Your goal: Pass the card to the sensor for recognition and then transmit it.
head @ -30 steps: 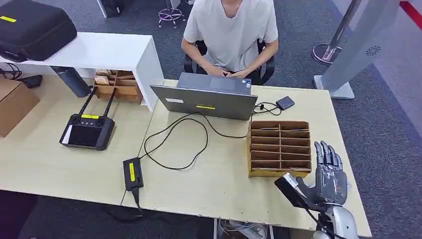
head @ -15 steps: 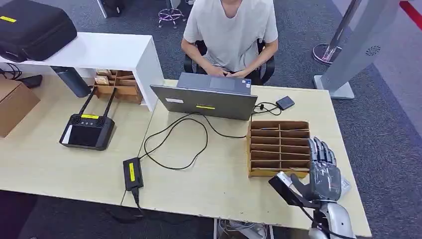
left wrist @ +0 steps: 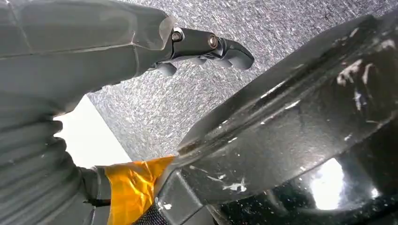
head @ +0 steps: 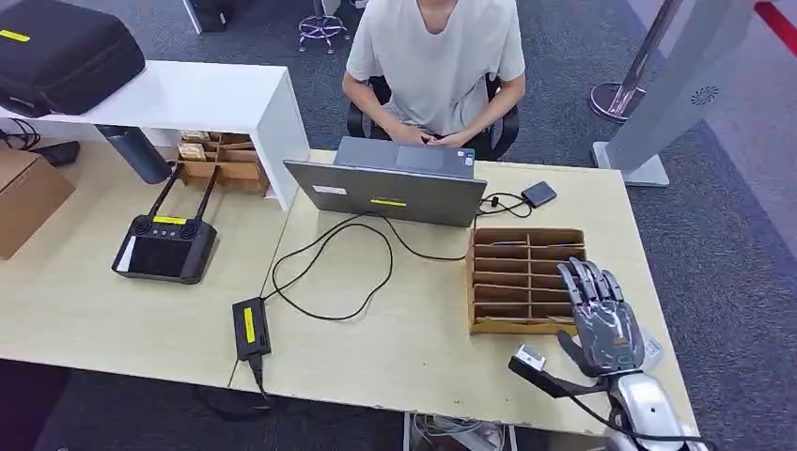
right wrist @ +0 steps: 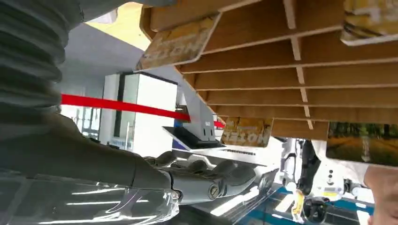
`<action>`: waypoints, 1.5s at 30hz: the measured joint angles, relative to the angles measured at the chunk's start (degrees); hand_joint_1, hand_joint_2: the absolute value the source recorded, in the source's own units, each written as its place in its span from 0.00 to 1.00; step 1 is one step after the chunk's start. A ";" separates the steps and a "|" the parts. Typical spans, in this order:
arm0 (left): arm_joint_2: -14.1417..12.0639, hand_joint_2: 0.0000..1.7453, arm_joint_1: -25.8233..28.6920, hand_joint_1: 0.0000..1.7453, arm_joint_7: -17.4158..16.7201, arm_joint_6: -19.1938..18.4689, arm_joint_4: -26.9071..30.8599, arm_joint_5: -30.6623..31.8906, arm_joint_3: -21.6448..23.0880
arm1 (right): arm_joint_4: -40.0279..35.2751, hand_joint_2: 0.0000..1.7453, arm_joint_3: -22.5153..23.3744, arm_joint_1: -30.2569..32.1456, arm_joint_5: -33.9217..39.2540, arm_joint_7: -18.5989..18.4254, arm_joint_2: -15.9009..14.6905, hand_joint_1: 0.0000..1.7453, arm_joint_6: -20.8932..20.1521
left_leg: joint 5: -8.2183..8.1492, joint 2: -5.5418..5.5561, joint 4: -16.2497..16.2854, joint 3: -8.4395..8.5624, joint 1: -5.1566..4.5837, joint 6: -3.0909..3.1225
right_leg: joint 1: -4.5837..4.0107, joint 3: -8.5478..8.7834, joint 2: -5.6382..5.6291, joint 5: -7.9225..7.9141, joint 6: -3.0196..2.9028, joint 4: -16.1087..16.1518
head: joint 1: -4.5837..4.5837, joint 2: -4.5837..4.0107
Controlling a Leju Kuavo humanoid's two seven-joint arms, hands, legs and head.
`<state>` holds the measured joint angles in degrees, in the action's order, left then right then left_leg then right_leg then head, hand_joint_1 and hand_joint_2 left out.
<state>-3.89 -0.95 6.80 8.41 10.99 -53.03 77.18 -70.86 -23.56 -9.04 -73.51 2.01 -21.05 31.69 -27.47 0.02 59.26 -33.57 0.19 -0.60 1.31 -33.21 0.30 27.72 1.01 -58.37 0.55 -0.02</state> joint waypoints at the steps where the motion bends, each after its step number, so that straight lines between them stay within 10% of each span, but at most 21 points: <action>1: 0.00 1.00 -0.02 0.00 0.00 0.00 0.00 0.05 0.00 | 0.26 1.00 -0.20 -0.16 -0.04 0.04 -0.29 0.00 -0.02 | 0.00 0.00 0.00 0.00 0.00 0.00 | 0.00 0.00 0.00 0.00 0.00 0.00 | 0.00 -0.02; 24: -0.02 1.00 -0.08 0.00 -0.05 -0.20 0.00 0.13 0.02 | 3.52 1.00 -2.82 -2.03 -0.33 0.39 -2.43 0.00 0.02 | 0.00 0.00 0.00 0.00 0.01 0.00 | -0.01 -0.01 0.00 0.00 0.00 -0.01 | 0.00 0.00; 25: -0.02 1.00 -0.08 0.00 -0.05 -0.20 0.00 0.13 0.02 | 3.69 1.00 -2.95 -2.18 -0.20 0.39 -2.54 0.16 0.02 | 0.00 0.00 -0.01 0.00 0.01 0.00 | -0.01 -0.01 0.00 0.00 0.00 -0.01 | 0.00 0.00; 26: -0.02 1.00 -0.07 0.00 -0.04 -0.20 0.00 0.13 0.02 | 3.78 1.00 -3.00 -2.29 -0.09 0.37 -2.63 1.00 0.04 | 0.00 0.00 -0.01 0.00 0.01 0.00 | -0.01 -0.01 0.00 0.00 0.00 -0.01 | 0.00 0.00; 45: -0.11 1.00 0.10 0.00 1.77 0.15 0.00 0.20 0.02 | 3.13 1.00 -2.87 -2.50 3.52 1.18 -3.17 1.00 0.92 | 0.00 0.00 0.00 0.01 0.01 0.00 | -0.01 -0.02 -0.02 0.00 -0.01 -0.01 | 0.00 0.00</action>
<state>-4.00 -0.84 8.57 8.57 10.99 -52.83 77.20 -67.74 -26.43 -11.54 -69.99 3.19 -24.22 32.61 -27.47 0.02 59.26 -33.56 0.20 -0.60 1.30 -33.23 0.28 27.72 1.01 -58.38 0.55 -0.02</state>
